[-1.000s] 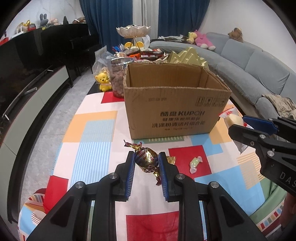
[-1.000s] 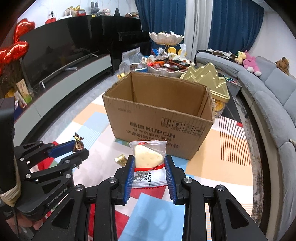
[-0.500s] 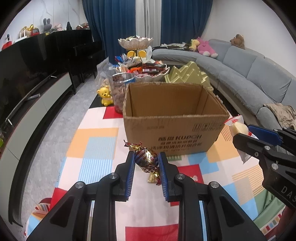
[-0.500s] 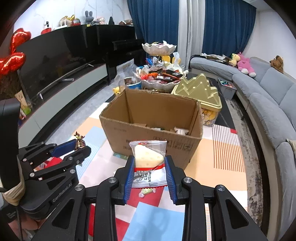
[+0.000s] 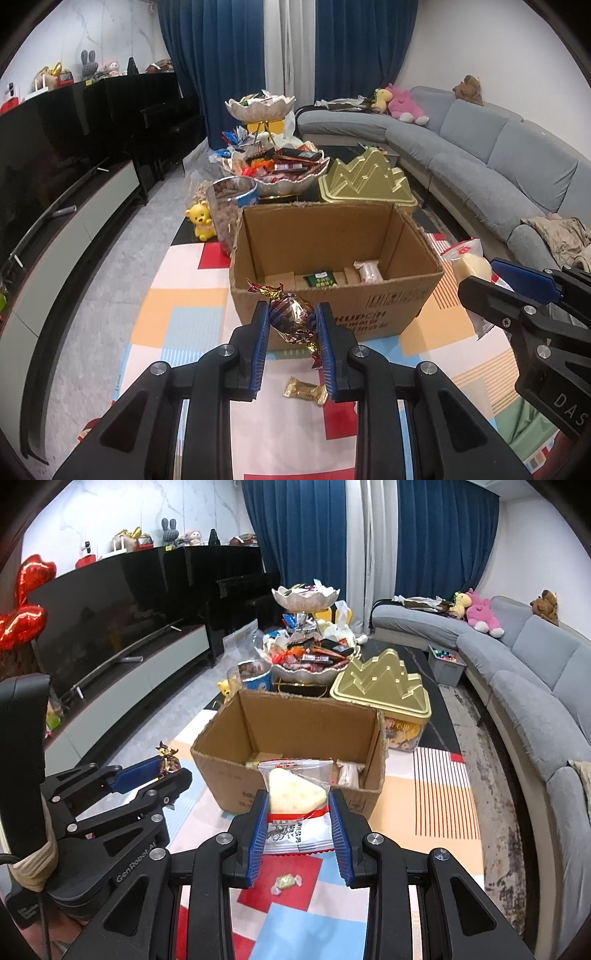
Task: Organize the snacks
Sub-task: 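Lift both held sweets and carry them over the open cardboard box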
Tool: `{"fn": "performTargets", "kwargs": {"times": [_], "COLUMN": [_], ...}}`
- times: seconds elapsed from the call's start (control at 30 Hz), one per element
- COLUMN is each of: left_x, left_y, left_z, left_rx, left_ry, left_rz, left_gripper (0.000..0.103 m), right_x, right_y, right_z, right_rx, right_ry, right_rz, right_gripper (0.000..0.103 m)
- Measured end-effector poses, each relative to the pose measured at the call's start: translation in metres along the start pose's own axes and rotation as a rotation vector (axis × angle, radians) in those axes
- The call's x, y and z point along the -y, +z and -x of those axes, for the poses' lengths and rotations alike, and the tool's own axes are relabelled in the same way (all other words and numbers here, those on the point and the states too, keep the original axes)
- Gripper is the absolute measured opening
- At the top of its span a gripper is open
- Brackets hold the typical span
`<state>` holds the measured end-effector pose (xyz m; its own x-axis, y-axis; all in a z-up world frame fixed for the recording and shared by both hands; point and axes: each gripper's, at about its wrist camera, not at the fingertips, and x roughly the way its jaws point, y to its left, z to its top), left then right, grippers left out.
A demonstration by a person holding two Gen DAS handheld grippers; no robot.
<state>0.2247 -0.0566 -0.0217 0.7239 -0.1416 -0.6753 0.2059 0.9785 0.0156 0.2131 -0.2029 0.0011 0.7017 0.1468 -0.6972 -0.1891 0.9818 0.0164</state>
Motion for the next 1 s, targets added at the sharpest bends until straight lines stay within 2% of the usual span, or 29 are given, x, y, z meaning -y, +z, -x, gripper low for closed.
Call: {"fn": "performTargets", "kwargs": {"times": [0.47, 1.0], "left_x": [0.001, -0.001], "left_y": [0.027, 0.053], "left_z": [-0.003, -0.025], "left_rx": [0.025, 0.029], "left_ry": [-0.001, -0.010], "left_rz": [-0.011, -0.009], "left_gripper": [0.026, 0.026], "right_x": [0.004, 0.012], "right_y": [0.021, 0.039], "right_z": [0.001, -0.019], "right_rx": [0.025, 0.022], "right_ry": [-0.017, -0.042], "right_rz": [-0.015, -0.024], "right_gripper": [0.034, 0.034]}}
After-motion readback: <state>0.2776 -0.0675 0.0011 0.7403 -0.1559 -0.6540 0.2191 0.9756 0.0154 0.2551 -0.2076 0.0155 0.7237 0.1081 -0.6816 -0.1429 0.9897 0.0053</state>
